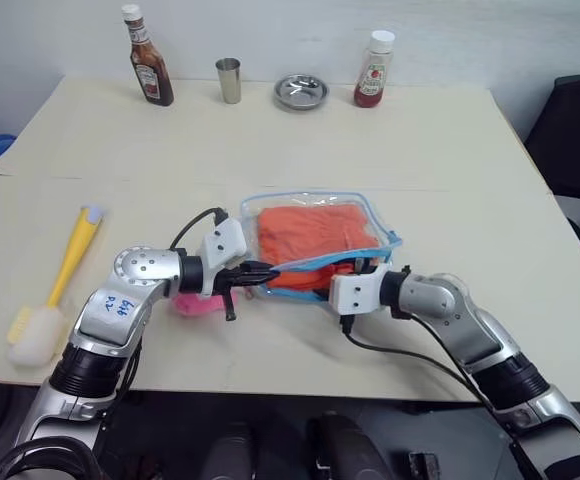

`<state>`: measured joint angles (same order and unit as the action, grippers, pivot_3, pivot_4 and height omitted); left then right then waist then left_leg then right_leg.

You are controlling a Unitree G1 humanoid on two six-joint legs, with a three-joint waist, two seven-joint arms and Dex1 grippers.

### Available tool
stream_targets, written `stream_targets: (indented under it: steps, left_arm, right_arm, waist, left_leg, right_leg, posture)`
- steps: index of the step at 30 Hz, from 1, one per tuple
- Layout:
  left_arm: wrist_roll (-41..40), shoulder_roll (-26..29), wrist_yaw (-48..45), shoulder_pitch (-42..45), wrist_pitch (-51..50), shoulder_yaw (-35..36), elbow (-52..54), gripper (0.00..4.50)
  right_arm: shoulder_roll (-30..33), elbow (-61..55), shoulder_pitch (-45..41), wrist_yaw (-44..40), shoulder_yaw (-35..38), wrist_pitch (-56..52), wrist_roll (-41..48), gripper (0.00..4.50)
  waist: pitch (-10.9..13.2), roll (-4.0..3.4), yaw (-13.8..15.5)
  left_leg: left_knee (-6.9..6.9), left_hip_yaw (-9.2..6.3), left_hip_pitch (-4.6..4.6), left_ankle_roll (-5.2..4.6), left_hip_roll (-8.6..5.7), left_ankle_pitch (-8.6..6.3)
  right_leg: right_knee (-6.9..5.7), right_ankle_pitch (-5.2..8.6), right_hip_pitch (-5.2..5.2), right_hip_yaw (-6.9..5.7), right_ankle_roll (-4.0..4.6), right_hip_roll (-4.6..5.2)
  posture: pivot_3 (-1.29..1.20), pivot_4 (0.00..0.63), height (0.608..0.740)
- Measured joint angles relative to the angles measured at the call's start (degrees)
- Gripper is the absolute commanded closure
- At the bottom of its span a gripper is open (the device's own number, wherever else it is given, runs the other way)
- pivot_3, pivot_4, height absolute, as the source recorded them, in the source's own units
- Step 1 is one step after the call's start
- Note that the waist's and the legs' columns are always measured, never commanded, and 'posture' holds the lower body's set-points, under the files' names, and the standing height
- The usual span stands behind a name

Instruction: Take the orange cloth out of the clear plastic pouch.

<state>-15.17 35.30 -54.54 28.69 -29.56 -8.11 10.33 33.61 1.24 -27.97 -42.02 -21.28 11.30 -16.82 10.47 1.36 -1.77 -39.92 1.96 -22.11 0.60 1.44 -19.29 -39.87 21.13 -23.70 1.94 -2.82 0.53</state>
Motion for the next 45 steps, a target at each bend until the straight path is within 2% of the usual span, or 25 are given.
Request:
stream_targets:
  steps: [7,10,17,21,28,33,40,42,45]
  left_arm:
    - [0.0,-0.2,0.0,0.3,0.4,0.0,-0.2,4.5]
    - [0.1,-0.3,0.0,0.4,0.6,0.0,-0.7,4.5]
    - [0.0,-0.6,0.3,1.6,0.7,0.0,-1.9,4.5]
    - [-0.6,-1.7,1.3,2.6,-0.7,0.9,-2.2,4.5]
    - [-2.4,-6.4,4.8,6.5,-5.0,1.5,-2.5,4.5]
    - [1.8,-7.3,7.7,9.3,-2.6,-1.3,-6.5,4.5]
    - [9.7,-6.9,12.9,11.3,3.1,-3.1,-16.4,4.5]
    - [12.2,-6.8,14.9,12.9,5.7,-3.5,-20.6,4.5]
    - [14.0,-5.0,15.9,13.6,8.0,-3.0,-23.6,4.5]
  right_arm:
    - [0.1,3.1,-3.8,1.0,-1.7,2.8,-6.0,1.54]
    - [-0.1,4.0,-4.6,1.2,-2.5,3.5,-7.3,2.07]
    - [-1.0,6.4,-4.6,1.1,-3.9,3.9,-7.7,4.45]
    - [-0.7,6.8,-4.7,1.1,-3.9,5.1,-8.8,4.45]
    - [2.8,5.5,-5.2,2.9,-5.4,12.0,-15.9,4.45]
    - [6.4,3.5,-4.3,3.5,-5.0,18.2,-16.6,4.45]
    - [19.7,-2.9,1.8,-1.9,-4.2,32.4,-5.8,4.45]
    - [27.4,-5.7,6.7,-4.3,-3.1,37.4,-0.6,4.45]
    - [33.5,-4.5,11.5,-5.7,-1.4,40.9,2.2,4.45]
  waist:
    - [0.0,0.0,0.0]
    - [0.0,0.04,0.0]
    - [0.0,0.06,-0.1]
    - [0.0,0.07,0.0]
    - [-0.1,0.11,0.3]
    - [-0.1,0.11,0.2]
    - [0.0,0.07,0.2]
    - [0.0,0.07,0.2]
    - [0.0,0.07,-0.1]
  left_leg:
    - [-0.03,0.0,0.02,0.0,-0.01,0.0]
    - [-0.05,0.0,0.04,0.0,-0.02,0.0]
    - [-0.05,0.0,0.1,0.02,0.0,0.01]
    - [-0.05,0.0,0.11,0.02,0.0,0.01]
    - [-0.08,-0.03,0.1,0.0,-0.07,0.0]
    - [-0.07,-0.03,0.1,0.01,-0.07,0.01]
    - [-0.05,0.0,0.1,0.0,-0.04,0.0]
    - [-0.05,0.01,0.09,0.0,-0.04,0.0]
    - [-0.04,0.09,0.13,0.0,-0.01,0.0]
  right_leg:
    - [0.0,0.0,0.03,0.0,0.0,0.01]
    - [0.0,0.0,0.06,0.0,0.0,0.02]
    - [-0.07,0.0,0.08,0.01,0.0,0.0]
    - [-0.06,0.0,0.1,0.0,0.0,0.01]
    - [0.0,0.0,0.18,-0.01,0.0,0.07]
    - [0.0,0.0,0.16,-0.01,0.0,0.05]
    - [0.04,0.0,0.13,0.0,0.0,0.0]
    - [0.06,0.0,0.15,0.01,0.0,0.01]
    - [0.04,0.0,0.14,0.08,0.0,-0.01]
  posture:
    - [0.0,0.15,0.74]
    - [0.0,0.15,0.74]
    - [0.0,0.15,0.74]
    - [0.0,0.15,0.74]
    - [0.0,0.15,0.74]
    - [0.0,0.15,0.74]
    - [0.0,0.15,0.74]
    - [0.0,0.15,0.74]
    - [0.0,0.15,0.74]
